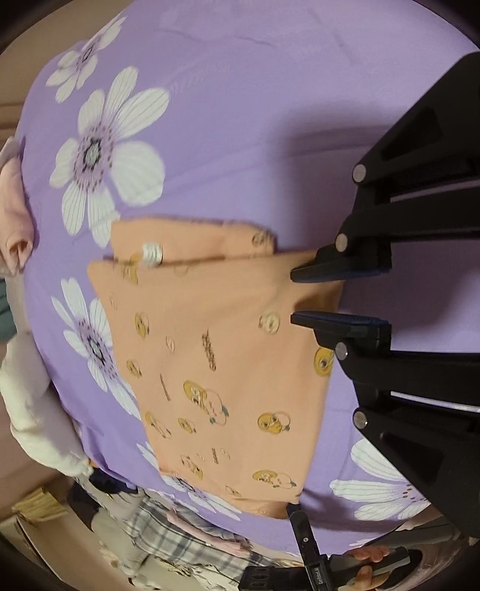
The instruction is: Fold small clothes
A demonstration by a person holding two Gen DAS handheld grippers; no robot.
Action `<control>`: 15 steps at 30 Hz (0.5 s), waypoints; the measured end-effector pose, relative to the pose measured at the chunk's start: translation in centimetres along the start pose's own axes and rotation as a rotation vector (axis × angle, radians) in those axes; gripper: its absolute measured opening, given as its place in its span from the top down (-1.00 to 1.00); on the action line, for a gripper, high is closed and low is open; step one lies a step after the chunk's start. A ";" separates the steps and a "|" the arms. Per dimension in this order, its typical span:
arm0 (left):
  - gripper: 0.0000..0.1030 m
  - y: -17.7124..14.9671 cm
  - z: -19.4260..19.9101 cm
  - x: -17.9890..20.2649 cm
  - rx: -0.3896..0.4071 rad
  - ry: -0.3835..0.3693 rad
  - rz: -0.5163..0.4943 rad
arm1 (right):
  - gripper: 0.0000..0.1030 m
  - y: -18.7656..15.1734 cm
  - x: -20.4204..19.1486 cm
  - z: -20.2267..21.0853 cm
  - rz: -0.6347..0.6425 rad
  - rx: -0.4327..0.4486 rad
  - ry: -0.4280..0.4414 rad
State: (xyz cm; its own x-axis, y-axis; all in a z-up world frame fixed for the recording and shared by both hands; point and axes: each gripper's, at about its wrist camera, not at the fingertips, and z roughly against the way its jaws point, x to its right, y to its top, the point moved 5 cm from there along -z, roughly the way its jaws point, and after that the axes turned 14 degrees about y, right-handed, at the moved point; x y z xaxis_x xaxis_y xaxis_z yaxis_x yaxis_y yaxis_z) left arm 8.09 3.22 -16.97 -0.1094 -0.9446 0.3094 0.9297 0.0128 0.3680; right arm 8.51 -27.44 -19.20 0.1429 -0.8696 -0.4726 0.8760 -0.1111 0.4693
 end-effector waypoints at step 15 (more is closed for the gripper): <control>-0.34 -1.1 2.4 0.1 0.016 -0.033 -0.035 | 0.54 0.8 -1.1 2.6 0.004 0.054 -0.027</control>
State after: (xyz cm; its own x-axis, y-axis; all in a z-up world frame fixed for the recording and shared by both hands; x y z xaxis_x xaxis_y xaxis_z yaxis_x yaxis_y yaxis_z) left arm 6.21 3.87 -15.22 -0.1538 -0.9333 0.3246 0.9195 -0.0149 0.3927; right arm 7.80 -27.82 -16.35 0.1330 -0.8828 -0.4505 0.8494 -0.1327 0.5108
